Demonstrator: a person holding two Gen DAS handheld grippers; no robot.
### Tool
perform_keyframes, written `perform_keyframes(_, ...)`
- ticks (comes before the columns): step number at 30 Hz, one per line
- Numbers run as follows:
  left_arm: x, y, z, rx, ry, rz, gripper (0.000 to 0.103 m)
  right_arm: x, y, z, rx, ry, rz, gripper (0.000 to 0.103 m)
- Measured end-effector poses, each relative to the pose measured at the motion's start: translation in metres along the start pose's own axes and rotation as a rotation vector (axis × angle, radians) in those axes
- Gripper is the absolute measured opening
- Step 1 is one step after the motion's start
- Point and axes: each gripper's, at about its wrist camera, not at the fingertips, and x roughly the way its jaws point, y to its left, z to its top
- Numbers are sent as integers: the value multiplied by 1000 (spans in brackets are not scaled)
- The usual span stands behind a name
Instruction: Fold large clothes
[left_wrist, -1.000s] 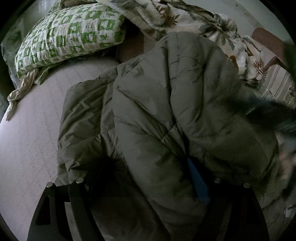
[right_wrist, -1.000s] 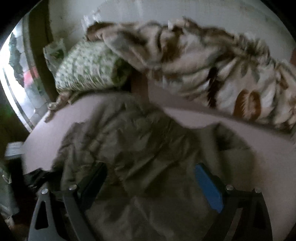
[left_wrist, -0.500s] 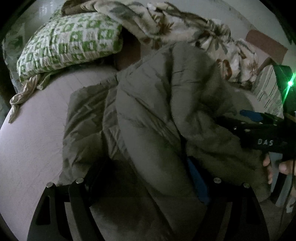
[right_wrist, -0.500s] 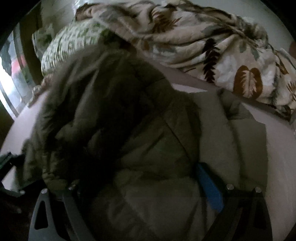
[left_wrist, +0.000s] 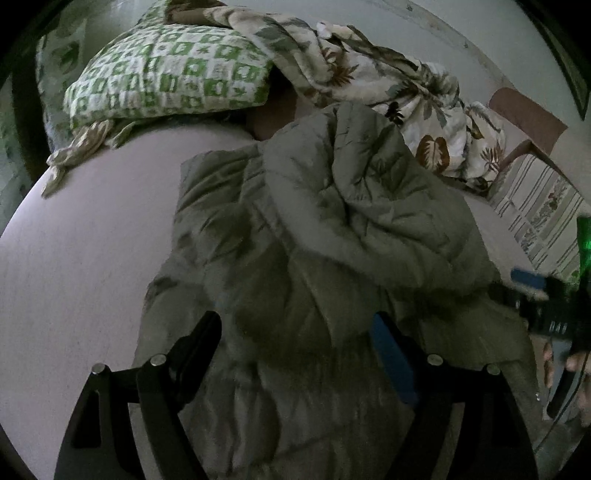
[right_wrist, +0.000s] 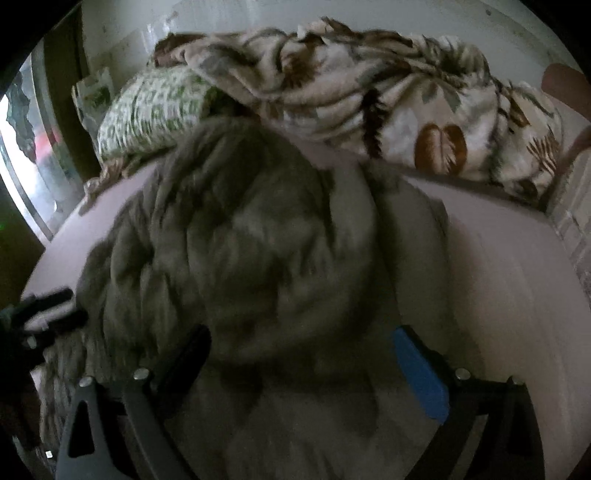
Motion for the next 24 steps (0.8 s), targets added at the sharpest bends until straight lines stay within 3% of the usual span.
perform_keyframes(5,-17,13,-22,-31,-6,8,83,-10,-5,-42,32,57,7,100)
perform_keyframes(10,-1,19,-42,-32,54,50,84,27,2,-76,-39,195,1,100)
perform_keyframes(20,-34,26,-60,-55,18,29,84,-37,-18,-94,7,72,20,101)
perform_keyframes(24,-48,37,-75,-90,43,8,84,-61,-25,-111,8,66,31,102)
